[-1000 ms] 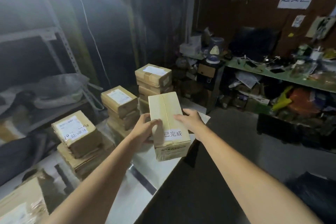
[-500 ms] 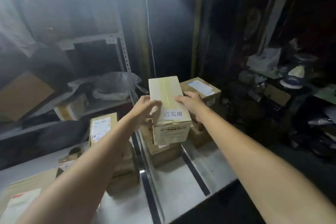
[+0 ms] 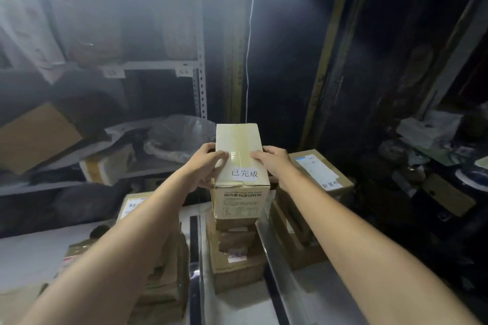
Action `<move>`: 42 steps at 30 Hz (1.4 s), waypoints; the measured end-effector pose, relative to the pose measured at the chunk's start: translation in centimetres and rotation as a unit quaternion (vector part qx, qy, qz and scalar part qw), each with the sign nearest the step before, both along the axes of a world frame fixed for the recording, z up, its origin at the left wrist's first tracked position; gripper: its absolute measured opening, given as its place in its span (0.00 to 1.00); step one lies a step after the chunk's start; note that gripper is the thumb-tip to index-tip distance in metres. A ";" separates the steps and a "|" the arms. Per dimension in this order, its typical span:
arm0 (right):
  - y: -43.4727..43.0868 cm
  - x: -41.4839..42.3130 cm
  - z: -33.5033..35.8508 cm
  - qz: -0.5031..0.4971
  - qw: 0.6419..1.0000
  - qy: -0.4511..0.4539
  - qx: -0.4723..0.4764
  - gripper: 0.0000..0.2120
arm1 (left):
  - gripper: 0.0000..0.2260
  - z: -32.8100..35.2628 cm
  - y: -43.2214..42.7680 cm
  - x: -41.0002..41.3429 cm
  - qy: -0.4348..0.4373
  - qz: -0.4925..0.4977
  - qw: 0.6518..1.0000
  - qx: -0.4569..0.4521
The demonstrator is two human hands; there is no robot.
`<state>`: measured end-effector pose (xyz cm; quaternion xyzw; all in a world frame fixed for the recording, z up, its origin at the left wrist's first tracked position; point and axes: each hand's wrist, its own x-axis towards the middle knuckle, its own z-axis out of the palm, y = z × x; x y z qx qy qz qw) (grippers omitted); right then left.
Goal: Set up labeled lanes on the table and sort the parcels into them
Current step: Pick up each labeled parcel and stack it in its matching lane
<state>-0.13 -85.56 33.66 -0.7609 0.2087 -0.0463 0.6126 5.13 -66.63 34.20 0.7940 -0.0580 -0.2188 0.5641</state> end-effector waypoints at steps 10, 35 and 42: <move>-3.3 5.4 -1.3 0.087 0.995 0.035 0.027 0.21 | 0.21 -1.6 -2.5 3.2 0.016 0.089 0.995 0.031; -5.3 8.2 0.1 0.188 0.977 0.080 -0.061 0.23 | 0.24 -0.8 -2.2 4.3 -0.016 0.121 0.983 0.135; -3.9 11.4 3.3 0.236 0.886 0.031 -0.399 0.24 | 0.23 2.3 2.2 2.4 -0.176 0.062 0.866 0.464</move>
